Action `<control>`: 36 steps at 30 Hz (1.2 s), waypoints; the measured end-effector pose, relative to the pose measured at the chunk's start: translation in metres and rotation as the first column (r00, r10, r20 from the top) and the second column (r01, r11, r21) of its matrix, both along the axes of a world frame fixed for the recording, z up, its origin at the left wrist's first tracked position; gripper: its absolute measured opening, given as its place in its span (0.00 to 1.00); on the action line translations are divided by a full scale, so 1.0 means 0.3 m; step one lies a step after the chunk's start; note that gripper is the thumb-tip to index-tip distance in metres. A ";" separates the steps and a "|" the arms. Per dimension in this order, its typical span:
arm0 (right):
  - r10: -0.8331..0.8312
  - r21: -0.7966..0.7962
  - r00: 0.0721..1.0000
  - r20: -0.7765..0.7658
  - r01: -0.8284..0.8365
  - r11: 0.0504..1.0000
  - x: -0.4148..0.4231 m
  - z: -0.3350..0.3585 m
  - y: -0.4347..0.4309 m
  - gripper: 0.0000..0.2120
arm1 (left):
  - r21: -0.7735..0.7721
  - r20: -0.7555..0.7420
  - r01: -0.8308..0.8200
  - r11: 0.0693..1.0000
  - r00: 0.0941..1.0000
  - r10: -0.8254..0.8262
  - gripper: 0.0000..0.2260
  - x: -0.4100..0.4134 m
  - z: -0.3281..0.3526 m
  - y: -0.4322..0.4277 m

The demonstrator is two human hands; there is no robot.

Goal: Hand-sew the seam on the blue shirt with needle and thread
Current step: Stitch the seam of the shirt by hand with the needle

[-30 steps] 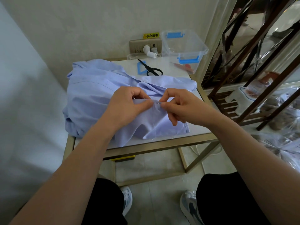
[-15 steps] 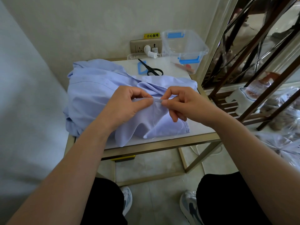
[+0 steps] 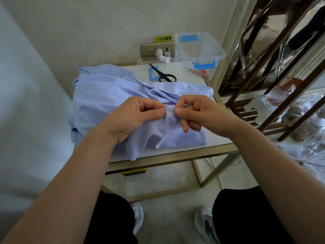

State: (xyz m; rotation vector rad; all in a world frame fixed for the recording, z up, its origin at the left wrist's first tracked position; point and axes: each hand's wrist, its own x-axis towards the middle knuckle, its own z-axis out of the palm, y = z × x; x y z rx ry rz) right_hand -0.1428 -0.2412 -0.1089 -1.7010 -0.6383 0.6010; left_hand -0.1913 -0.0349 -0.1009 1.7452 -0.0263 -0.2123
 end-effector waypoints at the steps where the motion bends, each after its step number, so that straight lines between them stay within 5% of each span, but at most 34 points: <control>1: 0.012 0.011 1.000 -0.011 -0.012 1.000 0.000 -0.001 0.001 0.05 | -0.016 -0.008 0.004 1.000 1.000 -0.005 0.04 -0.001 -0.001 0.002; 10: 0.048 0.074 0.999 -0.007 -0.048 0.996 -0.005 0.000 0.017 0.07 | -0.117 -0.082 0.034 0.993 0.996 -0.043 0.05 -0.004 -0.004 -0.010; 21: -0.100 0.081 0.993 0.066 0.095 0.992 0.016 0.012 -0.005 0.07 | -0.098 -0.024 -0.082 0.992 0.997 0.080 0.07 0.001 0.012 -0.005; 27: 0.019 0.058 0.989 0.145 -0.028 0.998 -0.007 0.000 0.017 0.09 | -0.087 -0.046 -0.010 0.996 0.999 0.006 0.07 -0.005 0.002 -0.018; 36: -0.016 0.010 0.977 0.214 0.014 1.000 -0.007 -0.008 0.030 0.08 | -0.037 -0.038 -0.033 0.999 0.999 0.032 0.08 -0.006 -0.003 -0.025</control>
